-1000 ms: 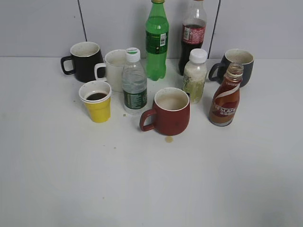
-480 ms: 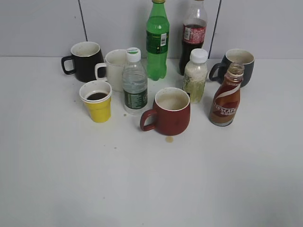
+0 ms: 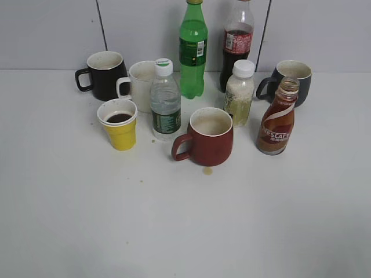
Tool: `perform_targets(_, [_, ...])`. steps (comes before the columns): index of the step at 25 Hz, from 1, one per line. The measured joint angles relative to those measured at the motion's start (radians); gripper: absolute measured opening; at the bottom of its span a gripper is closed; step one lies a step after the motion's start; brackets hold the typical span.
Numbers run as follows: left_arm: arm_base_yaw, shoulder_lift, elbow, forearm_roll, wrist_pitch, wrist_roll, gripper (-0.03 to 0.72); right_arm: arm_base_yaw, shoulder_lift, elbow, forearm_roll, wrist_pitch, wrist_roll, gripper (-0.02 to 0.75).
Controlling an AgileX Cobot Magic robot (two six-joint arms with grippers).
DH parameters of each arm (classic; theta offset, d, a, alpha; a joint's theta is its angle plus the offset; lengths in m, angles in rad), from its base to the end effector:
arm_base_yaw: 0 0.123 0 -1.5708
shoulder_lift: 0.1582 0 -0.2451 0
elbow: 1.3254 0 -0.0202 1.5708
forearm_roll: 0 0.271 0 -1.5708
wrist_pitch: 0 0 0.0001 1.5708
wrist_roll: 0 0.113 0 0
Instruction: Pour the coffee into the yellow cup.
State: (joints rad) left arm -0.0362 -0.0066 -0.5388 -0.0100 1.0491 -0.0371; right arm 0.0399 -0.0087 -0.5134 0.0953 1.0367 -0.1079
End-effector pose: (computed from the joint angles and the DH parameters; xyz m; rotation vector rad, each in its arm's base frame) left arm 0.0675 -0.0034 0.2907 -0.0002 1.9877 -0.0593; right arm 0.0704 0.0121 0.2846 -0.1516 1.9896 0.0694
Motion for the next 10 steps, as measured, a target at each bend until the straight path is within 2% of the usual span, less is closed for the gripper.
perform_targets(10, [0.0, 0.0, 0.0, 0.0, 0.0, 0.0, 0.435, 0.0, 0.0, 0.0, 0.0, 0.0, 0.0, 0.587])
